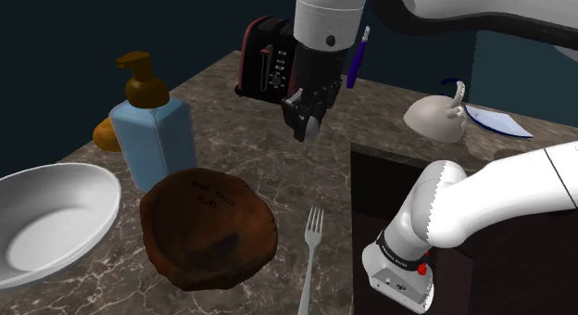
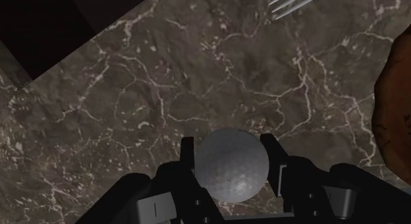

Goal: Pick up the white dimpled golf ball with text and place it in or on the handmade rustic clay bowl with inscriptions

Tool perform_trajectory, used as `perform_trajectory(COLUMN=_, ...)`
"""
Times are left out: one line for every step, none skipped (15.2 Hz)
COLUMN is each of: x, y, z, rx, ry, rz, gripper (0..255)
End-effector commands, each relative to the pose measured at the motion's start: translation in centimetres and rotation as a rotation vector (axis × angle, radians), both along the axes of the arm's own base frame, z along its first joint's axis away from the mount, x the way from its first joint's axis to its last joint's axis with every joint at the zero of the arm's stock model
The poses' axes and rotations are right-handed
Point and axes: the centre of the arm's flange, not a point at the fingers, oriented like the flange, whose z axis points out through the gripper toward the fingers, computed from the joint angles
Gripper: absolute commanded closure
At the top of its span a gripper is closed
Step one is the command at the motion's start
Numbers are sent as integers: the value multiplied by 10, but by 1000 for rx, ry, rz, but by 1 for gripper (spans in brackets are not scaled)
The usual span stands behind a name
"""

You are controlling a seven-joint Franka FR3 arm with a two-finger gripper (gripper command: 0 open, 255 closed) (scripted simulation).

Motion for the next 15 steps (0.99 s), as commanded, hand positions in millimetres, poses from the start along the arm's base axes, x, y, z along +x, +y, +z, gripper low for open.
perform_trajectory(x=0, y=1, z=11, rx=0, ry=0, rz=0, gripper=255)
perform_trajectory(x=0, y=1, z=16, rx=0, ry=0, rz=0, gripper=255)
perform_trajectory(x=0, y=1, z=22, rx=0, ry=0, rz=0, gripper=255)
perform_trajectory(x=0, y=1, z=27, rx=0, ry=0, rz=0, gripper=255)
perform_trajectory(x=0, y=1, z=32, rx=0, ry=0, rz=0, gripper=255)
perform_trajectory(x=0, y=1, z=37, rx=0, ry=0, rz=0, gripper=255)
perform_trajectory(x=0, y=1, z=43, rx=0, ry=0, rz=0, gripper=255)
perform_trajectory(x=0, y=1, z=44, rx=0, ry=0, rz=0, gripper=255)
perform_trajectory(x=0, y=14, z=43, rx=0, ry=0, rz=0, gripper=255)
perform_trajectory(x=0, y=27, z=43, rx=0, ry=0, rz=0, gripper=255)
perform_trajectory(x=0, y=41, z=43, rx=0, ry=0, rz=0, gripper=255)
perform_trajectory(x=0, y=54, z=42, rx=0, ry=0, rz=0, gripper=255)
perform_trajectory(x=0, y=67, z=42, rx=0, ry=0, rz=0, gripper=255)
perform_trajectory(x=0, y=80, z=41, rx=0, ry=0, rz=0, gripper=255)
perform_trajectory(x=0, y=93, z=41, rx=0, ry=0, rz=0, gripper=255)
